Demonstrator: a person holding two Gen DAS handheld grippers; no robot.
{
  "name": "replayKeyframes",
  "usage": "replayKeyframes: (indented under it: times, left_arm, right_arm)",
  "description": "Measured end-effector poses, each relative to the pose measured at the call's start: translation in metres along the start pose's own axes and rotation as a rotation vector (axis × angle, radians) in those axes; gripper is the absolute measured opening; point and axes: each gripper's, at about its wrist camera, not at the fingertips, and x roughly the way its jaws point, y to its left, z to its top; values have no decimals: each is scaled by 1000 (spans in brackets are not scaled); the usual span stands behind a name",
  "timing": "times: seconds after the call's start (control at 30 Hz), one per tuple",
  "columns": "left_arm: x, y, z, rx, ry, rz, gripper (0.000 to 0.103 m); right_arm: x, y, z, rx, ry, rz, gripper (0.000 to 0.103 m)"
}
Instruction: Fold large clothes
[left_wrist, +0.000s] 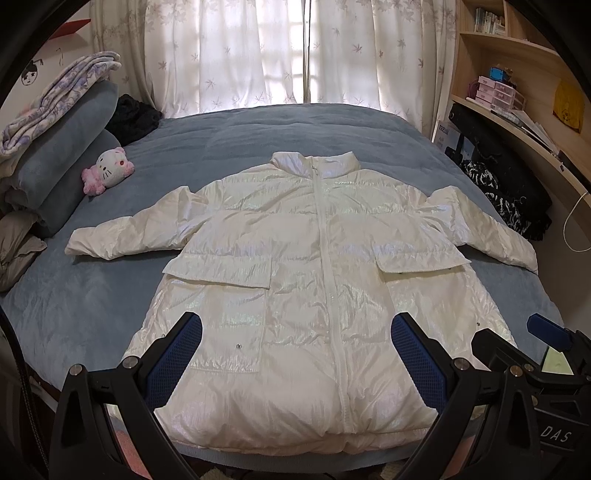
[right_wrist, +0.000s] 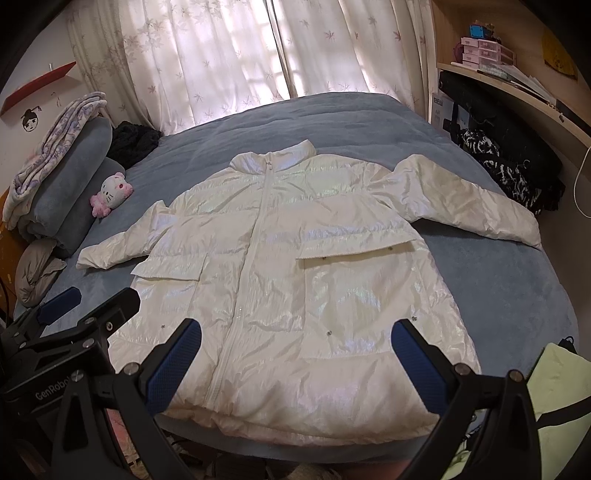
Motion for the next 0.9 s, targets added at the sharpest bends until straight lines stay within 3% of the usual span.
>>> replayKeyframes:
  times: [0.53, 0.9]
  left_arm:
    - [12, 4, 6, -8, 34, -2, 101]
    - [47, 1, 19, 29, 79, 1, 101]
  right_arm:
    - [15, -5, 4, 18, 46, 13, 103]
    - [38, -14, 17, 47, 81, 5, 103]
